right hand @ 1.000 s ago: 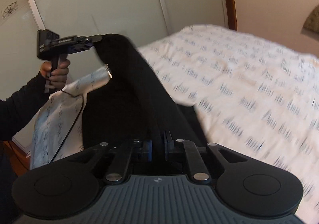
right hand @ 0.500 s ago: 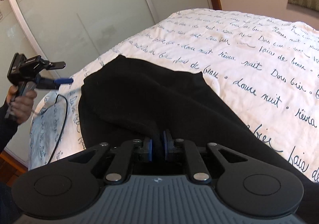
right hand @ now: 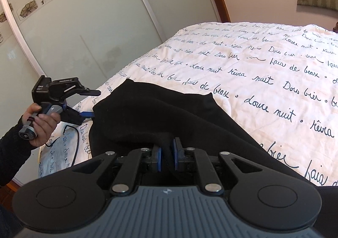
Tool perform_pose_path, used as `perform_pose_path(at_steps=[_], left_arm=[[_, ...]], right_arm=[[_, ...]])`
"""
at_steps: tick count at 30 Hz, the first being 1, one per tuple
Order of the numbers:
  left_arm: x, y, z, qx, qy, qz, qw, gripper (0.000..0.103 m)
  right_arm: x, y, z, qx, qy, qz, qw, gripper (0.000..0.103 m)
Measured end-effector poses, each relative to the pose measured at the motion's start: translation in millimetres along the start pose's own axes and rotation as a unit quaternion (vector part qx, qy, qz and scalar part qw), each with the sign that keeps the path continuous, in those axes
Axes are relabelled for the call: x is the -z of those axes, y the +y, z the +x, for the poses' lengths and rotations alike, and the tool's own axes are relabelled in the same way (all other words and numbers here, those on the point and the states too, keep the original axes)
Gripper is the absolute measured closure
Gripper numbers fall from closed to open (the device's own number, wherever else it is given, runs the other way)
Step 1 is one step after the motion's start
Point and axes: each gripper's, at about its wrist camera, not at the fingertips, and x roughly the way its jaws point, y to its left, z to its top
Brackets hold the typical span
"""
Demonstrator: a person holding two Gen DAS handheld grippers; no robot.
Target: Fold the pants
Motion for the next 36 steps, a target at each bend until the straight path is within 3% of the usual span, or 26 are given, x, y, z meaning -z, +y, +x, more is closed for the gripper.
perform_pose_path(at_steps=[1,2,8,13,15,18,20,22,25,28,31,32,34,36], left_arm=[[1.0,-8.0,0.9,-0.029,-0.007,0.030,0.9991,0.083],[2.1,-16.3,1.5,-0.051,-0.006,0.064,0.9966,0.096],[11.8,-35.3,-41.8,-0.020,-0.026,0.130,0.9909,0.096],[10.6,8.5,-19.0,-0.059,0.044,0.101,0.9921,0.092],[10.6,12.4,-18.3,-0.053,0.042,0.093,0.9933,0.092],[11.2,-2.0,-26.7,-0.059,0.030,0.126,0.9898,0.090],[10.8,-3.2,-27.3,-0.064,0.040,0.133,0.9883,0.080],[13.4,-2.3,-31.7,-0.059,0.046,0.134,0.9882,0.080],[30.2,-9.2,-45.6,-0.032,0.054,0.147,0.9872,0.080],[65.0,-28.3,-53.2,0.031,0.068,0.151,0.9857,0.079],[118.2,-55.5,-38.0,0.117,0.130,0.140,0.9745,0.069],[136.8,-64.6,-27.8,0.131,0.153,0.134,0.9703,0.062],[165.6,-78.7,-5.9,0.143,0.183,0.125,0.9646,0.058],[184.2,-87.3,13.1,0.131,0.196,0.104,0.9664,0.056]], right_arm=[[0.4,-0.2,-1.2,0.000,-0.002,0.000,1.000,0.093],[1.5,0.1,-3.0,0.000,-0.004,-0.002,1.000,0.093],[7.3,13.4,-29.1,0.006,-0.008,-0.027,1.000,0.093],[44.4,22.7,-15.5,0.016,0.051,-0.035,0.998,0.093],[55.7,25.9,-1.7,0.032,0.071,-0.039,0.996,0.093],[57.0,33.8,-3.8,0.031,0.059,-0.040,0.997,0.093],[58.1,33.9,-10.4,0.026,0.046,-0.034,0.998,0.093],[61.4,31.8,-8.9,0.034,0.052,-0.028,0.998,0.093],[65.5,31.2,-7.6,0.040,0.050,-0.022,0.998,0.093],[64.3,33.3,-11.9,0.039,0.037,-0.022,0.998,0.093],[62.5,34.9,-13.9,0.040,0.032,-0.025,0.998,0.093],[62.2,35.2,-15.5,0.041,0.031,-0.026,0.998,0.093],[62.7,37.8,-16.0,0.043,0.029,-0.029,0.998,0.093],[64.0,39.7,-16.4,0.045,0.027,-0.031,0.998,0.093]])
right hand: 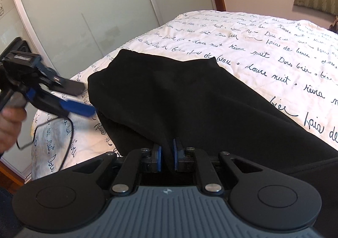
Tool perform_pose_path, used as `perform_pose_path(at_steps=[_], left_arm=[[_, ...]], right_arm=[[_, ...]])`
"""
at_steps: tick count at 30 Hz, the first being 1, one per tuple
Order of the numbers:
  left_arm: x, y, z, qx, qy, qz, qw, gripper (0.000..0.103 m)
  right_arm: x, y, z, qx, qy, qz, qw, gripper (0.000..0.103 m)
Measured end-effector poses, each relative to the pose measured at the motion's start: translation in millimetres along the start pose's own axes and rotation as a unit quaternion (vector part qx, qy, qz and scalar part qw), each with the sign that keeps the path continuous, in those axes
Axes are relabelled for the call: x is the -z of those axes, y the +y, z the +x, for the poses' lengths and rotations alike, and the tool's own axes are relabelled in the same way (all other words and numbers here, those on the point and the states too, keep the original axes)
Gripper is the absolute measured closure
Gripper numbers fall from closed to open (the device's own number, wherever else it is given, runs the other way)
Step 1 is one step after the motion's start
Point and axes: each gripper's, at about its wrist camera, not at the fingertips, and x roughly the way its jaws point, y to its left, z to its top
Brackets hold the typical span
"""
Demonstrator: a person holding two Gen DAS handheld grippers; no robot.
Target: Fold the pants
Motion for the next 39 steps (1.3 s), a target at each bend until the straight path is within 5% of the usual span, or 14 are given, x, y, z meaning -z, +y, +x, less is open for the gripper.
perform_pose_path(at_steps=[3,8,10,12,16,19,20,22,23,24,28,30,35,39], left_arm=[[3.0,-1.5,26.8,-0.018,-0.002,-0.035,0.9992,0.035],[1.0,6.2,64.3,-0.064,-0.005,-0.103,0.9926,0.035],[-5.2,10.2,75.3,-0.087,-0.007,-0.104,0.9908,0.044],[-9.1,13.9,83.6,-0.104,0.001,-0.088,0.9907,0.098],[-4.9,18.2,90.3,-0.129,0.005,-0.060,0.9898,0.100],[-4.5,25.9,88.0,-0.119,0.006,-0.058,0.9911,0.094],[-4.6,29.5,87.4,-0.115,0.008,-0.063,0.9913,0.089],[-4.4,36.7,87.0,-0.105,0.010,-0.072,0.9919,0.088],[-4.7,39.7,86.9,-0.100,0.011,-0.073,0.9922,0.089],[-2.3,42.9,87.2,-0.096,0.010,-0.073,0.9927,0.090],[3.4,42.9,88.5,-0.085,0.002,-0.059,0.9946,0.090],[6.3,42.3,86.8,-0.084,-0.002,-0.047,0.9953,0.090],[9.4,38.9,88.4,-0.081,-0.011,-0.016,0.9965,0.090],[9.3,41.9,85.7,-0.073,-0.007,-0.015,0.9972,0.090]], right_arm=[[1.7,1.4,-0.7,0.003,-0.007,0.001,1.000,0.093],[5.1,1.6,-3.3,-0.002,-0.022,0.006,1.000,0.093],[6.0,1.5,-4.0,-0.004,-0.026,0.008,1.000,0.092],[7.7,0.9,-4.9,-0.001,-0.029,0.014,0.999,0.092],[16.3,-6.4,-10.5,0.022,-0.011,0.058,0.998,0.080],[23.4,-30.4,-47.0,0.022,-0.055,0.107,0.992,0.077],[23.1,-45.0,-64.1,0.033,-0.076,0.131,0.988,0.071],[17.5,-83.4,-101.2,0.091,-0.121,0.193,0.969,0.032],[13.2,-105.2,-118.2,0.137,-0.139,0.228,0.954,0.004],[8.9,-128.0,-133.5,0.187,-0.152,0.263,0.934,0.000],[-2.8,-220.8,-167.7,0.296,-0.149,0.398,0.856,0.001],[-7.0,-247.1,-165.3,0.314,-0.120,0.429,0.838,0.009],[-27.0,-256.3,-122.4,0.361,-0.018,0.394,0.845,0.019],[-26.4,-264.9,-93.8,0.392,0.043,0.379,0.837,0.019]])
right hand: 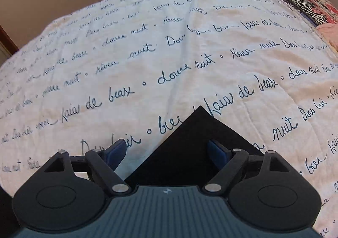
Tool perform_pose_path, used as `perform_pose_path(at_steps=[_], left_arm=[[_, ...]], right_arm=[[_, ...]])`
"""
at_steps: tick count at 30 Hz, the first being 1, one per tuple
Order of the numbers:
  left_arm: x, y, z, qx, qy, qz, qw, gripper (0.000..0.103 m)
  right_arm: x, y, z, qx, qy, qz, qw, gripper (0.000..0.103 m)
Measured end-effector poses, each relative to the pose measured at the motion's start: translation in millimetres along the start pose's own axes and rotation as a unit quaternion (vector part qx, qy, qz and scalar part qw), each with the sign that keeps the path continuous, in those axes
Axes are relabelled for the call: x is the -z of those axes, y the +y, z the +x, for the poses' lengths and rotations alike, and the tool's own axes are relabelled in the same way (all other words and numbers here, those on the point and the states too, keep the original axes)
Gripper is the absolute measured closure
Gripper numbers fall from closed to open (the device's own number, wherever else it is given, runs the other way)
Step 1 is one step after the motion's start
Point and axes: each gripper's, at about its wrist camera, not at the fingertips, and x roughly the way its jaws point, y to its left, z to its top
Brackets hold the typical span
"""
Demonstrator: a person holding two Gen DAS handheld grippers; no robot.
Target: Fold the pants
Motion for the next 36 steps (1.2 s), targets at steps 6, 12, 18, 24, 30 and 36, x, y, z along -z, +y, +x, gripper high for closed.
perform_pose_path(at_steps=[6,12,18,24,30,36], left_arm=[[-2.6,5.3,0.2,0.014,0.010,0.003,0.9999,0.090],[-2.6,7.8,0.1,0.022,0.010,0.008,0.9997,0.090],[-4.0,8.5,1.4,0.027,0.013,0.008,0.9995,0.090],[-5.9,9.6,2.6,0.028,0.016,0.005,0.9995,0.090],[-10.5,11.9,4.0,0.032,0.030,-0.003,0.9990,0.090],[-14.8,13.4,5.5,0.034,0.043,-0.014,0.9984,0.089]], right_arm=[[1.6,-2.8,10.6,0.036,-0.006,0.001,0.999,0.064],[3.5,-24.3,0.1,-0.036,-0.033,0.056,0.997,0.098],[18.3,-51.8,-30.2,-0.123,-0.092,0.114,0.982,0.100],[56.2,-85.7,-85.0,-0.204,-0.146,0.151,0.956,0.100],[110.8,-142.2,-131.8,-0.236,-0.193,0.200,0.931,0.100],[181.1,-199.7,-130.2,-0.228,-0.193,0.277,0.913,0.100]])
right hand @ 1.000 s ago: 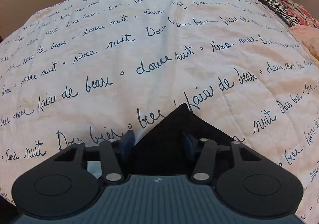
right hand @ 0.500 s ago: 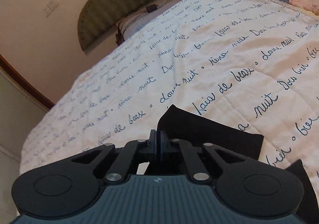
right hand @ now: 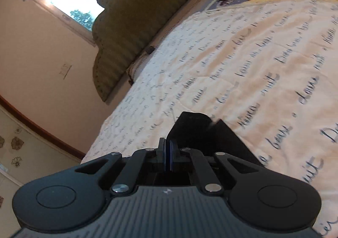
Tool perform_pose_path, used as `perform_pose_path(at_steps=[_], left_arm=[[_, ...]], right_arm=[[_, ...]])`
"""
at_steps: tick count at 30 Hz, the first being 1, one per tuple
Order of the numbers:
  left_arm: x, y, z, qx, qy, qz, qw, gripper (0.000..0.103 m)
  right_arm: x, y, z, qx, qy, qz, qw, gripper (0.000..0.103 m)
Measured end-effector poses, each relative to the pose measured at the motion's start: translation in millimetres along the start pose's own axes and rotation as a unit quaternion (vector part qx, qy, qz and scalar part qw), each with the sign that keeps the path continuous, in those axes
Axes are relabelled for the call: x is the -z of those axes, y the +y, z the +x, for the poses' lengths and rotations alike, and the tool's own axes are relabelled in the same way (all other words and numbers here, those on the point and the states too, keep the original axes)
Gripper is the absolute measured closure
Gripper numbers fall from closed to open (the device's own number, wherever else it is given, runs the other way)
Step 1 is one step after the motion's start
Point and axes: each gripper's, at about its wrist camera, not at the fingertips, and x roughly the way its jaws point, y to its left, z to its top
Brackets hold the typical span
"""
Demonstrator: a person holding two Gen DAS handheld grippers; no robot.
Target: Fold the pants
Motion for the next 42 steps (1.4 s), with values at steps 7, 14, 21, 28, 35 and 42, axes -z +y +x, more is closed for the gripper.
perform_pose_path(at_steps=[7,14,21,28,35,42], left_arm=[[-0.8,-3.0,-0.6,-0.009,0.001,-0.004,0.9999,0.090],[3.0,-3.8,-3.6,-0.014,-0.006,-0.006,0.9999,0.089],[5.6,-5.8,-6.0,-0.019,-0.010,-0.005,0.9997,0.090],[6.6,-5.9,-6.7,-0.020,-0.011,-0.004,0.9997,0.090],[7.1,-5.5,-7.0,-0.018,-0.013,-0.002,0.9997,0.089],[6.8,-4.5,-7.0,-0.016,-0.013,-0.001,0.9998,0.089]], right_arm=[[30.3,-78.1,10.5,-0.011,0.014,0.127,0.992,0.098],[35.3,-95.2,27.3,-0.071,0.006,0.193,0.979,0.097],[37.7,-85.1,42.2,-0.059,0.025,0.160,0.985,0.096],[36.4,-89.0,42.8,-0.049,0.019,0.165,0.985,0.096],[38.8,-104.5,47.0,-0.066,0.021,0.213,0.975,0.094],[40.8,-108.3,42.1,-0.112,0.000,0.241,0.964,0.048]])
